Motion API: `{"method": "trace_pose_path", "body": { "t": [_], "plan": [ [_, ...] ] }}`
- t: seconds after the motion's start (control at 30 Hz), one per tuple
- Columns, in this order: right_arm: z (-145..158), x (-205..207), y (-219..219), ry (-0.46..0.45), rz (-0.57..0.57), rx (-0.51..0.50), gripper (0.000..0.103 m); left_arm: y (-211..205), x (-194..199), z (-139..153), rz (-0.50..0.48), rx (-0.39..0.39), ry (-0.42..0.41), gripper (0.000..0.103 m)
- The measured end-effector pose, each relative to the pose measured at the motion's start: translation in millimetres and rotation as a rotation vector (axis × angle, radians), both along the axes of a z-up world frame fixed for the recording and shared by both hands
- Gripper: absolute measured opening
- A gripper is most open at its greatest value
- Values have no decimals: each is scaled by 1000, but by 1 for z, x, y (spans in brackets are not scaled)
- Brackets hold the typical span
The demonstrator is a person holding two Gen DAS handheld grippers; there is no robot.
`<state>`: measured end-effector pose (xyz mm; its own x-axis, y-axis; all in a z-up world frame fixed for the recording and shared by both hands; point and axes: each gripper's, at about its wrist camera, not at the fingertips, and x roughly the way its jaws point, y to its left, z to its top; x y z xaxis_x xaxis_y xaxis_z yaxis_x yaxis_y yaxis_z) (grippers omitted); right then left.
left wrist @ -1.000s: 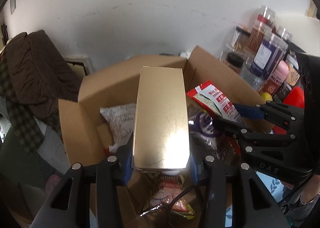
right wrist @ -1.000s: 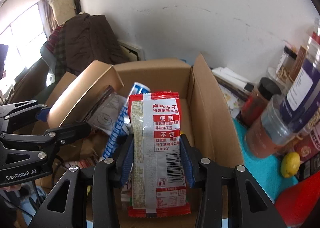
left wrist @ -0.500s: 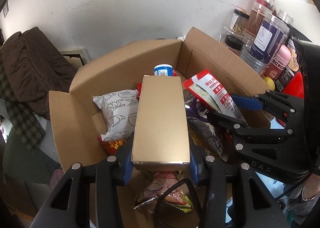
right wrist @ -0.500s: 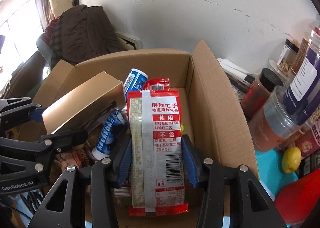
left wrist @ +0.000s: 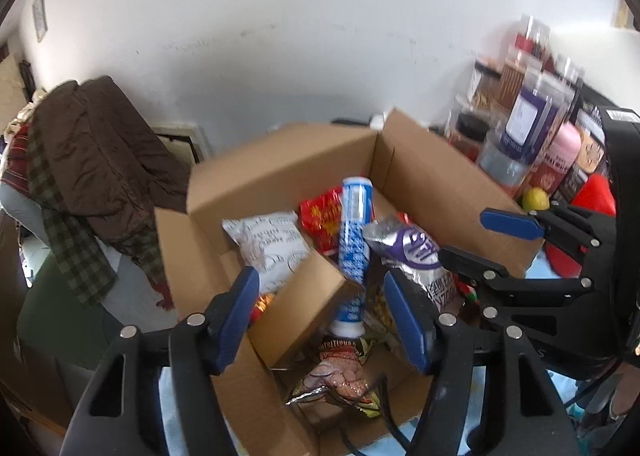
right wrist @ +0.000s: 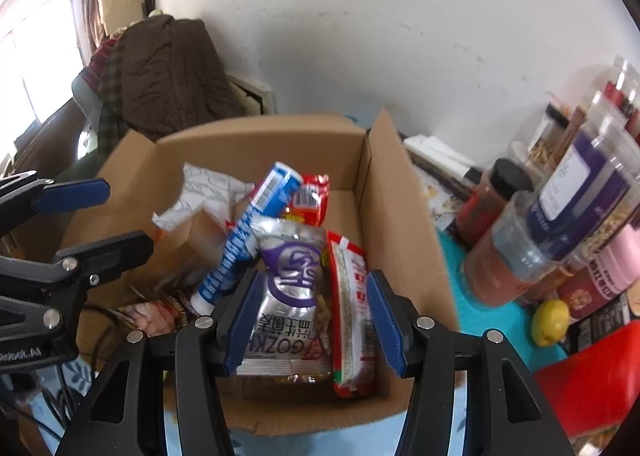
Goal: Organize snacks
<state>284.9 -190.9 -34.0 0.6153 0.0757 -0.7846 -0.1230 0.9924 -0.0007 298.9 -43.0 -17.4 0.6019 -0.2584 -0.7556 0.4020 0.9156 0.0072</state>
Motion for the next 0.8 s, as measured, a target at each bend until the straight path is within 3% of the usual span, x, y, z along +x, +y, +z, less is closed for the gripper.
{"method": "trace_pose_path", "body": {
  "t": [0.43,0.63,0.73,0.8],
  "plan": [
    [85,-62,4,-202,4,-26,57,15,-61,73,22,-71,-179,65],
    [118,-103,9,-303,14,-29,67,26,-98,96,57,-87,-253,65],
    [130,-125,12,-339,26,-20,76,32,-116,104,68,-95,-277,77],
    [136,-140,15,-368,27,-24,77,36,-130,110,78,-98,-304,79]
  ]
}}
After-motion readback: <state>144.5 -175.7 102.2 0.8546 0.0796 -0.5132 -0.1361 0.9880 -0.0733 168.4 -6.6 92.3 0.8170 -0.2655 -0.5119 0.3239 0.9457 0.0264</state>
